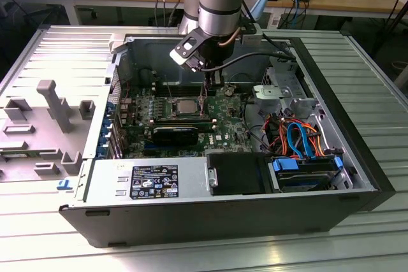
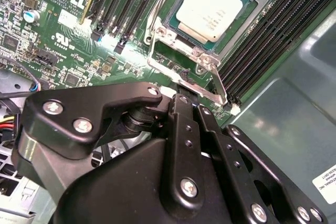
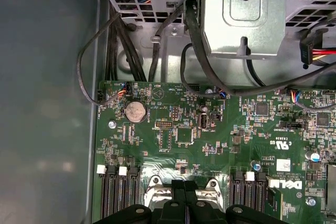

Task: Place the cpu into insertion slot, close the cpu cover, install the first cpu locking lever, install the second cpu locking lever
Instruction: 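Close the cpu cover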

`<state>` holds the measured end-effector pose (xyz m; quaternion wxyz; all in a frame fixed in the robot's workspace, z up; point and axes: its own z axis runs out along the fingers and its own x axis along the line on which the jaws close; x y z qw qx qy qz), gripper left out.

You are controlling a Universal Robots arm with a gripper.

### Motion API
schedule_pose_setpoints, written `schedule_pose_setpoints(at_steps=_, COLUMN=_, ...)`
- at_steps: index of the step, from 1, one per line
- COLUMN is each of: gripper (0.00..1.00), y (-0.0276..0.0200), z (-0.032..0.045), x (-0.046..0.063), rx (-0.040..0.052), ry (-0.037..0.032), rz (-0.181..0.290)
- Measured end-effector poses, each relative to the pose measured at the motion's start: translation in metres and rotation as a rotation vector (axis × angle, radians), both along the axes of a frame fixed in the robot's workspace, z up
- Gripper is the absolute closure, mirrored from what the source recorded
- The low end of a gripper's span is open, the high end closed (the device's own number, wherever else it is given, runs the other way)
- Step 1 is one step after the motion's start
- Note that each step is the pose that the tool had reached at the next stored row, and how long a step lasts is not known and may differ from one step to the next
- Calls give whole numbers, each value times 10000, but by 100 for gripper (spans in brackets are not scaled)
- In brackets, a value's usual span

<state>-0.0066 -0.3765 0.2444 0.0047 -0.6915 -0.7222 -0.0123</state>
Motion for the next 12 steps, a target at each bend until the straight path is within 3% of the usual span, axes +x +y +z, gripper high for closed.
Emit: schedule_pose_setpoints(at_steps=12, gripper=89, y=0, z=-4, x=-20, rx=0, ry=24, rz=0)
